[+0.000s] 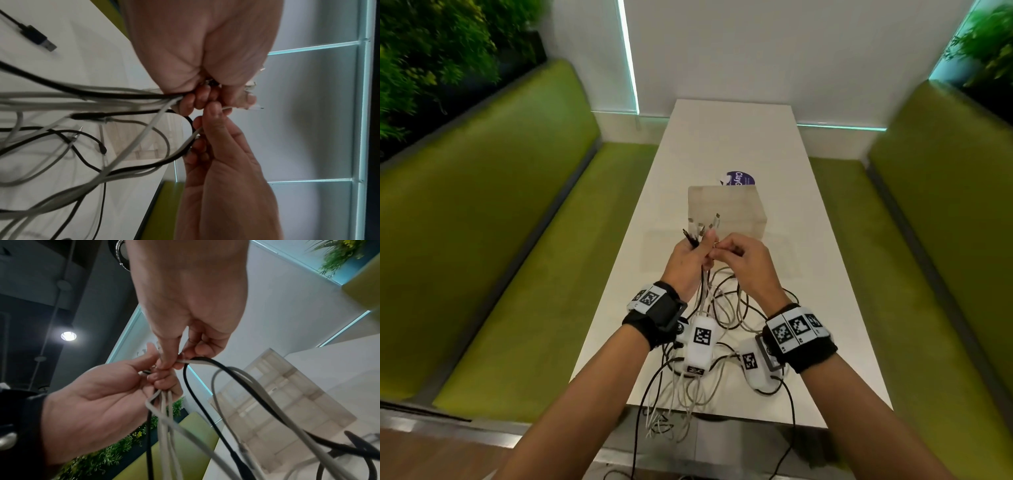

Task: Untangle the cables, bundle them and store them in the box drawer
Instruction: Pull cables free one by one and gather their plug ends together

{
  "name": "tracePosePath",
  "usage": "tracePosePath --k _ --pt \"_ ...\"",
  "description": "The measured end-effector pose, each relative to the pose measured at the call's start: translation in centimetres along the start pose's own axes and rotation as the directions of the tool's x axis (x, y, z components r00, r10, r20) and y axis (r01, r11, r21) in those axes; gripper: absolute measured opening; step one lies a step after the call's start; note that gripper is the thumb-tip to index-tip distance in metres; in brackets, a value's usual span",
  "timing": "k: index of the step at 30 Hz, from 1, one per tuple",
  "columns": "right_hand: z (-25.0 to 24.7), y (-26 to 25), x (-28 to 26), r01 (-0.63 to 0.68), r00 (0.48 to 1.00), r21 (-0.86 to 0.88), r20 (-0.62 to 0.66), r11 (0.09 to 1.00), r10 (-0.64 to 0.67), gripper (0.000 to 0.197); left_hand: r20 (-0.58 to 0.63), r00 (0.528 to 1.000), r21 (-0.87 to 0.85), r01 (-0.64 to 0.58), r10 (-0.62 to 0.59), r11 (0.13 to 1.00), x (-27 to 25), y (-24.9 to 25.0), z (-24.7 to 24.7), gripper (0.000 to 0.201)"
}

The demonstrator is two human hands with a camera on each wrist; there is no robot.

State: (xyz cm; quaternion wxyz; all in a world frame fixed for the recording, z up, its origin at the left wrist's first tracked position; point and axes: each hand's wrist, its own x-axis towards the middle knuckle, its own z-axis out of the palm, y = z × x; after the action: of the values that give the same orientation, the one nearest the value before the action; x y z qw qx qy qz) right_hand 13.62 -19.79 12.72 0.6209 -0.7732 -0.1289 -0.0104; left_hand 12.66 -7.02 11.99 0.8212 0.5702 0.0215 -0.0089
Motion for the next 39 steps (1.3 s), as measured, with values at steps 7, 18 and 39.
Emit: tracePosePath --k 7,18,39 --pt "0.7 0.3 -0.8 0.017 0.999 -0.023 0.042 1.000 -0.016 0.006 -0.049 0.998 -0.137 0.040 -0.047 0.990 -1.1 0.7 -0.5 0.017" --pt "0.1 0.6 0.3 -0.003 0.935 -0.475 0.311 0.880 0.171 0.030 -0.128 0.990 -0.126 0.035 -0.051 0.991 -1.7 1.3 0.0 0.026" --pt "-2.0 3.6 1.3 -0.381 0.918 0.095 0.159 0.920 0.364 0.033 -0.175 0.984 0.222 0.036 0.004 0.974 -3.6 3.2 -3.6 0.026"
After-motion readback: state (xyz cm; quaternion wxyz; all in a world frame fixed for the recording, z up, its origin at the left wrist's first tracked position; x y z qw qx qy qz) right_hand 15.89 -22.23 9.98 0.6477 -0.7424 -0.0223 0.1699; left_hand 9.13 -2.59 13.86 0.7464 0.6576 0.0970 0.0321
